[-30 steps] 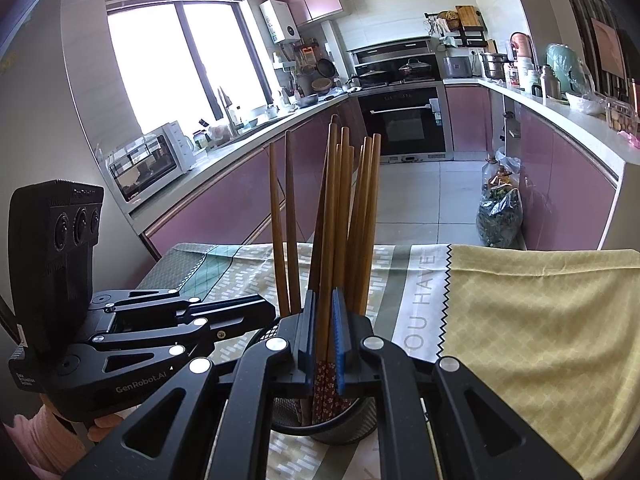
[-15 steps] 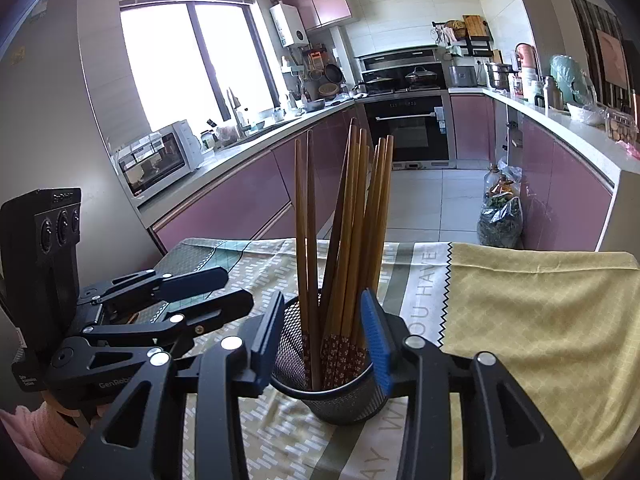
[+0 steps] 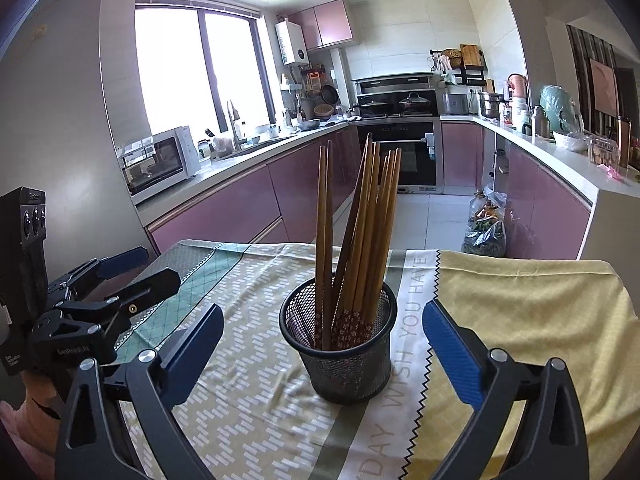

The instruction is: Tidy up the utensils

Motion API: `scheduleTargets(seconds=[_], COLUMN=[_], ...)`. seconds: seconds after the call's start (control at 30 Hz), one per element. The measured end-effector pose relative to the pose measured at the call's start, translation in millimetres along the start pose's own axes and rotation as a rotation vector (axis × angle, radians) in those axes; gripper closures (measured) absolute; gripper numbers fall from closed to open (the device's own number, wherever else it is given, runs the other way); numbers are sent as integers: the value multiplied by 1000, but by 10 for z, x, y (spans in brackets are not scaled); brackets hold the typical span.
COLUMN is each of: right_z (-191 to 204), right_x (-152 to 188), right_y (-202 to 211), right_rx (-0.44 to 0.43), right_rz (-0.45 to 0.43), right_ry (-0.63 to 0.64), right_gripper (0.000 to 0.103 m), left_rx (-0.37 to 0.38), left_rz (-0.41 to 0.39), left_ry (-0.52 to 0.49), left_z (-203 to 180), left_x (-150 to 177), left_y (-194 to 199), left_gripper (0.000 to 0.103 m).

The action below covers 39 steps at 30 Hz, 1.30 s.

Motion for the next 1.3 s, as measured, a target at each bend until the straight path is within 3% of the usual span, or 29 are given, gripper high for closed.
scheduleTargets(seconds=[0.27,0.73,1.3], right_z=[246,403,542], right_x=[138,288,347], right_y=[73,168,291], right_rx=[32,81,125], right_rz=[-44,-137,-200], right_ry=[70,85,125], right_gripper=[7,7,7], left_rx=[-70,-104,-166], left_rz=[-45,-95,-174], left_ry=[42,108,95], left_z=[248,469,463], left_x=[113,217,264], left_y=[238,539,742], left_gripper=[6,6,6])
Point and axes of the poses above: each gripper's, at about its wrist camera, not at the fingertips, and y roughly against the way its jaws point, z to its left, x to its underside, the point moved 1 cm from there along -y, roughly the way its jaws point, and after that the axes turned 15 degrees about -x, right-handed, at the moved point
